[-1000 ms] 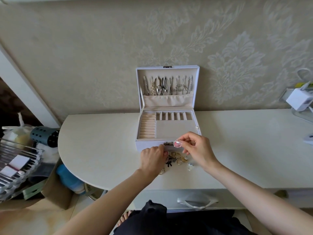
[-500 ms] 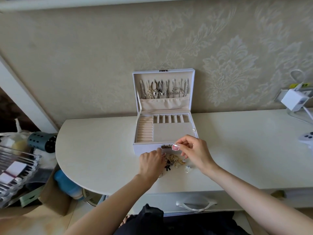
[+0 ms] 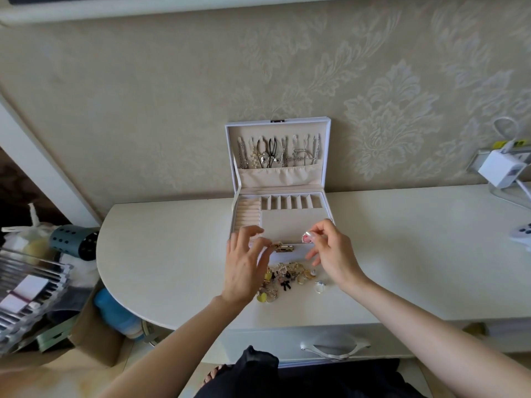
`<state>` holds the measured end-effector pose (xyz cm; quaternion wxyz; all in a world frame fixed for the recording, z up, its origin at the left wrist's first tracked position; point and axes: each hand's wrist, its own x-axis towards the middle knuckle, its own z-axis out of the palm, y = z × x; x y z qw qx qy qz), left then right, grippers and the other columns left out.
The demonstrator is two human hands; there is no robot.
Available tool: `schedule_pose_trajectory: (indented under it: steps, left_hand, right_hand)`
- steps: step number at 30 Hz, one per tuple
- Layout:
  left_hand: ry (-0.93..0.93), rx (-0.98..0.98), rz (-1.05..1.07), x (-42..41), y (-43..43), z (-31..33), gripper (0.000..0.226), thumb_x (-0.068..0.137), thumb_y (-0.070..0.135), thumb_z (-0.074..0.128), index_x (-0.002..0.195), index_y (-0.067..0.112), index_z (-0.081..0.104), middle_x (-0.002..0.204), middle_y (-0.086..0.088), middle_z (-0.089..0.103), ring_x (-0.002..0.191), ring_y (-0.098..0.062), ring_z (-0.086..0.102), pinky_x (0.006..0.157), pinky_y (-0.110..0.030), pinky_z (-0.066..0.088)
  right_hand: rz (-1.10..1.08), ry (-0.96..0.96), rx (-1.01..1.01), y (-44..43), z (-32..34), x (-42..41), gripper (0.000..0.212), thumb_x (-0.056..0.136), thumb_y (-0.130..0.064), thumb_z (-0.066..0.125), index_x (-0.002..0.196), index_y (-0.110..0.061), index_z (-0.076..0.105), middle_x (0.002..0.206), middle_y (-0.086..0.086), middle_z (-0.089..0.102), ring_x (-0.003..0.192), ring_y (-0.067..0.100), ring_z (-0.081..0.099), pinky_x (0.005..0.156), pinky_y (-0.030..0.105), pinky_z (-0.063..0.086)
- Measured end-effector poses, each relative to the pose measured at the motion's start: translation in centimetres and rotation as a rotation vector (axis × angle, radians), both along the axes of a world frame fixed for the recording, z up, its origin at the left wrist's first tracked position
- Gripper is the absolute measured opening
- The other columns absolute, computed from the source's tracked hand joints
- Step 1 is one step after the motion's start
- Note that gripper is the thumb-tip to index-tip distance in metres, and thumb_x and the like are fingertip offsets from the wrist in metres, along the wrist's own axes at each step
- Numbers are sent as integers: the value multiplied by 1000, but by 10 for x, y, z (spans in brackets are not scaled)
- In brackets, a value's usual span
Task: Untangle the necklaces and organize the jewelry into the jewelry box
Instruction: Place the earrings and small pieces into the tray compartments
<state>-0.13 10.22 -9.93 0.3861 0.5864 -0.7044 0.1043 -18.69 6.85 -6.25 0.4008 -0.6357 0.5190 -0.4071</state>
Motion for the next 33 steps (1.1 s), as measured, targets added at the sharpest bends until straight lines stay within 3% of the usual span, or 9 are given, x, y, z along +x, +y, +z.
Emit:
schedule_pose_trajectory:
  steps: [3,7,10,20,23,26,28,31,33]
  left_hand:
    - [118,105,-12,10,-5,-1,25,88,36,50,86,18,68,99,3,63,94,-14,49,90,-26,31]
    - [272,230,-78,18,-5,3,38,86,44,47,84,13,69,87,6,62,84,-14,57,87,-34,41]
    - [356,297,-109,19,-3,6,29,86,38,55,83,13,69,87,9,61,83,-14,59,88,-40,44]
    - [404,275,-94,10,13,5,37,83,46,47,81,14,65,83,11,58,83,-11,57,84,-27,35]
    - [360,229,-93,9,8,10,36,85,43,49,82,12,66,82,7,60,78,-12,57,77,-29,43]
    - [373,202,-122,0,-9,22,19,87,28,64,83,10,67,80,3,63,72,-12,59,65,-27,50]
    - [447,269,-120,-10,-24,33,18,87,29,66,81,12,65,78,2,66,70,-11,62,62,-24,52]
    - [566,424,-102,-20,-51,41,17,87,32,66,76,21,58,75,0,70,70,-15,67,68,-34,57]
    - [571,465,-78,-22,-69,40,15,87,27,66,77,19,58,74,-1,71,69,-17,68,69,-39,57]
  right_hand:
    - [-38,-26,28,-3,0,-2,17,96,-6,47,81,-15,49,84,0,65,59,23,65,49,27,51]
    - [-74,-94,79,-10,-2,-5,17,96,-3,47,81,-11,50,82,8,65,58,23,67,61,35,57]
    - [-100,-131,89,-10,-1,-4,10,94,-3,51,84,-2,53,80,11,66,60,27,69,65,39,59]
    - [-95,-88,102,5,2,-10,9,94,-6,51,86,-4,55,83,8,68,54,26,67,52,30,56]
    - [-119,-68,92,0,6,-12,8,92,-6,56,85,-3,60,80,5,70,47,23,60,43,26,49]
    - [-186,-42,26,-14,16,-10,8,86,-3,62,79,-4,66,73,2,71,50,12,55,45,21,48]
    - [-216,-85,30,-30,25,-8,11,84,0,64,75,-5,68,67,4,69,45,5,54,45,17,48]
    - [-257,-78,79,-63,28,-4,4,81,6,66,81,3,69,60,3,65,37,2,53,43,16,49]
    - [-288,-15,86,-82,27,0,7,77,7,67,84,5,69,59,3,64,41,4,57,48,21,53]
